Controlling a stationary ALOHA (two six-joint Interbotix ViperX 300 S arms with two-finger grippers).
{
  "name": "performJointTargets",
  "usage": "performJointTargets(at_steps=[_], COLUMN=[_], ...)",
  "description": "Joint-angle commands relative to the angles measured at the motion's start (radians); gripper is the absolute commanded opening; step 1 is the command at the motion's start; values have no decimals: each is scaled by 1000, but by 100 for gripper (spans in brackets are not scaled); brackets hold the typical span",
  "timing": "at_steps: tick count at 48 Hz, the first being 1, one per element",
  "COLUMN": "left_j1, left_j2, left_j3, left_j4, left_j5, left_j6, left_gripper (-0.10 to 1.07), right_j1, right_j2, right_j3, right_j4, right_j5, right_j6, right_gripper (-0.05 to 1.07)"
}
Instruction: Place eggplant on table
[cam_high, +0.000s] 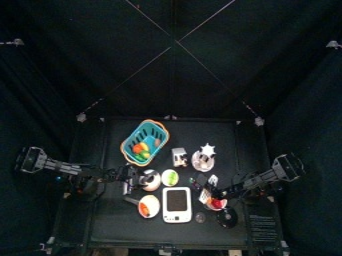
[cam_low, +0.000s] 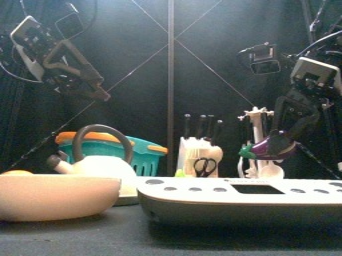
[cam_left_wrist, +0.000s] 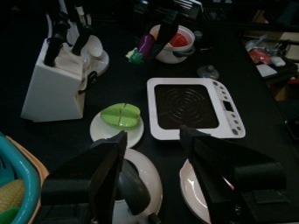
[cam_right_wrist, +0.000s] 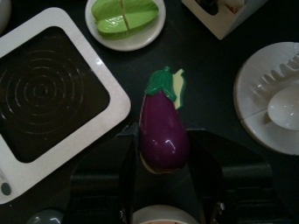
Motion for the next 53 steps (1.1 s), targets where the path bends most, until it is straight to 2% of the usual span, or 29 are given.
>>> performJointTargets(at_steps=[1, 12, 27, 47, 53], left_j1=[-2, -2, -2, 8, 9], left_j2=[-2, -2, -2, -5, -25], left_j3=[-14, -11, -11, -8, -37], left_j4=[-5, -17, -17, -15, -15], left_j5=[-9, -9, -11, -41, -74], left_j6=[-2, 0, 0, 2, 3], left_gripper=[88, 88, 88, 88, 88], right_j1=[-3, -26, -55, -52, -57], right_j2=[-11, -9, -8, -8, -9], right_j3=[-5, -2, 14, -5, -21], right_j4=[0, 12, 23, 14, -3], right_j5=[0, 3, -11, -11, -11], right_j6=[2, 6, 5, 3, 2], right_gripper=[60, 65, 91, 93, 93])
